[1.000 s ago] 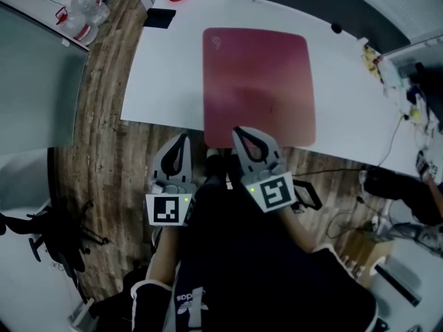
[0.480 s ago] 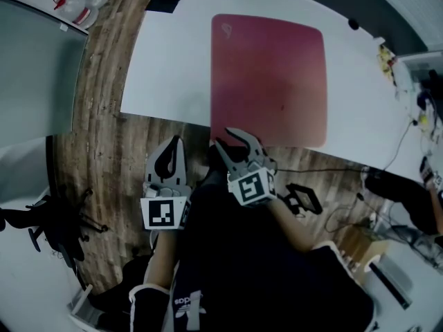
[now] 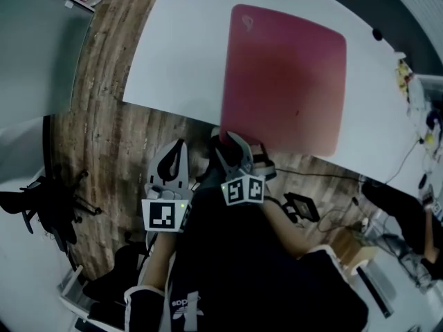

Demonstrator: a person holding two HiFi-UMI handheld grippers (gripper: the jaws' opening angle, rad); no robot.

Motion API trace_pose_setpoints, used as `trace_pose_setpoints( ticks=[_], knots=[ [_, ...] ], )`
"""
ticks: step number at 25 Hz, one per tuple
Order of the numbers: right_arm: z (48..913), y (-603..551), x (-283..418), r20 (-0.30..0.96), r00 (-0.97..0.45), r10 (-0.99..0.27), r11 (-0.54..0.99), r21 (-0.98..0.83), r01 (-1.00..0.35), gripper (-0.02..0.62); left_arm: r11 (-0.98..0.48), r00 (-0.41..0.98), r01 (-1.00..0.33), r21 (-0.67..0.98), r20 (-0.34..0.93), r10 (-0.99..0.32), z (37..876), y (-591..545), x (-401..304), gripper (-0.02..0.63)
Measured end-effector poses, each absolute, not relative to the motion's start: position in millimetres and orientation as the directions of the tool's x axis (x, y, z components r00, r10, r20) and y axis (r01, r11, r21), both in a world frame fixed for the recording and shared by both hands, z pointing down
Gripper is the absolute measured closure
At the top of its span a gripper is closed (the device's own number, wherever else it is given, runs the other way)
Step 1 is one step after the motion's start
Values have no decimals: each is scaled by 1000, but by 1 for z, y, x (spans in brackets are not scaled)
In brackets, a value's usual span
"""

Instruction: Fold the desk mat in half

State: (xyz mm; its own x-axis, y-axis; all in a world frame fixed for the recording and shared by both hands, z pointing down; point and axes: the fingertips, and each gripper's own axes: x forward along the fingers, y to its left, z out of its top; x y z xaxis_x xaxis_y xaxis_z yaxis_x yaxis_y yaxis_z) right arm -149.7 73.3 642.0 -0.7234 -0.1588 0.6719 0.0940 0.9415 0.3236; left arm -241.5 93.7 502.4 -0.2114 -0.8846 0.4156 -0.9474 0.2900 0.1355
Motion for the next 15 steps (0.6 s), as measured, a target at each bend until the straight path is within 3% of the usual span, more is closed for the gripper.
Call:
trace_pose_setpoints(
  ticks=[6,15],
  knots=[
    [659,71,-146,682,-691,-240,862,478,171,394,298,-212,-944,143,431,-877,508,95,-246,603],
    [644,69,-147,648,-730,-217,914,398,81,396,261,-179,-954,149,413,-893,507,84,-240,603]
  ],
)
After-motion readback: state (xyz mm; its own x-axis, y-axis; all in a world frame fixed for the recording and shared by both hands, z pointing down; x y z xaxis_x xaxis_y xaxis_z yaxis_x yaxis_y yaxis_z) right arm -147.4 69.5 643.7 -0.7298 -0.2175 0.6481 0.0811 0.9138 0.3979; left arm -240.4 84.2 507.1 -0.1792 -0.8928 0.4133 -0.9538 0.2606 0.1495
